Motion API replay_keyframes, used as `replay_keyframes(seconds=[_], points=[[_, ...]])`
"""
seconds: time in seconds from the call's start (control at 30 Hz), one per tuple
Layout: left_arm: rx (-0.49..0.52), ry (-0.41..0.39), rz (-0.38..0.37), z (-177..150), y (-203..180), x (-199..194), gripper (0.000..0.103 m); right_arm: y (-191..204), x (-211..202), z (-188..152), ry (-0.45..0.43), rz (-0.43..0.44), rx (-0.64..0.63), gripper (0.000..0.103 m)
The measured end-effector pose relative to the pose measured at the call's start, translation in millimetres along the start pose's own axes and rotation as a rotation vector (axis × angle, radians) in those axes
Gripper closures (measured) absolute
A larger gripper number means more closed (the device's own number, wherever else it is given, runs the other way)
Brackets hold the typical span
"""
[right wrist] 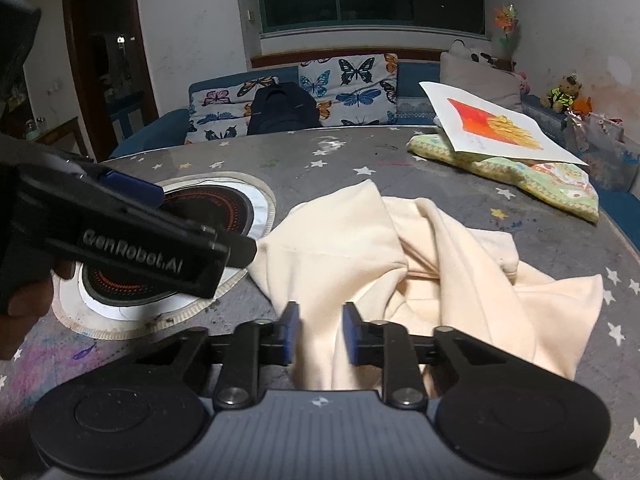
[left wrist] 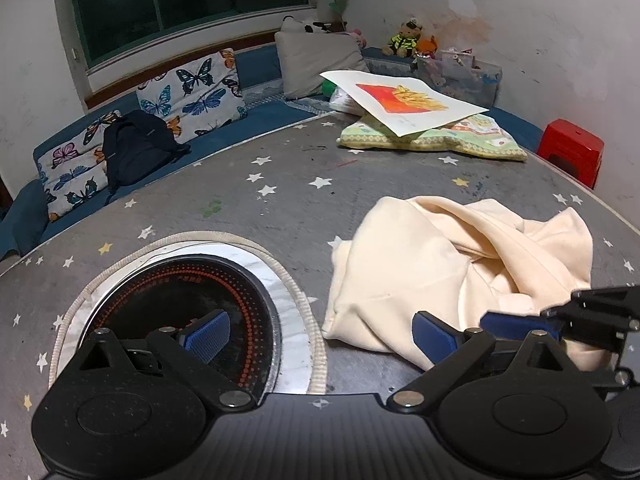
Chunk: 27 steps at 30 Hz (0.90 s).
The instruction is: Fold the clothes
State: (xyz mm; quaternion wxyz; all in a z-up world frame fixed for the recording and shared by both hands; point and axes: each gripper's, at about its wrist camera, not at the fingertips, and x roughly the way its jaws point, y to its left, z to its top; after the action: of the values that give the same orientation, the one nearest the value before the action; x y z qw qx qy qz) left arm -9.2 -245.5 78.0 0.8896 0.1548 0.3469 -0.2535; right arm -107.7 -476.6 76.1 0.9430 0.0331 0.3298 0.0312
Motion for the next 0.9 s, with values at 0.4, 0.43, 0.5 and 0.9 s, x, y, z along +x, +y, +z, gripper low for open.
replay_keyframes(seconds=[0.4, 0.43, 0.5, 0.9], points=[[-0.039, -0.008, 0.029, 5, 21, -1, 0.004, -15, 9, 13, -0.027, -0.030, 0.071, 0.079], [-0.041, -0.009, 0.031, 5, 22, -2, 0.004, -17, 11, 14, -0.030, -0.036, 0.079, 0.075], [-0.043, -0.011, 0.033, 5, 24, -2, 0.004, -25, 18, 17, -0.030, -0.056, 0.114, 0.068], [-0.056, -0.019, 0.017, 9, 31, -6, 0.004, -45, 37, 13, -0.009, 0.025, 0.206, 0.089]])
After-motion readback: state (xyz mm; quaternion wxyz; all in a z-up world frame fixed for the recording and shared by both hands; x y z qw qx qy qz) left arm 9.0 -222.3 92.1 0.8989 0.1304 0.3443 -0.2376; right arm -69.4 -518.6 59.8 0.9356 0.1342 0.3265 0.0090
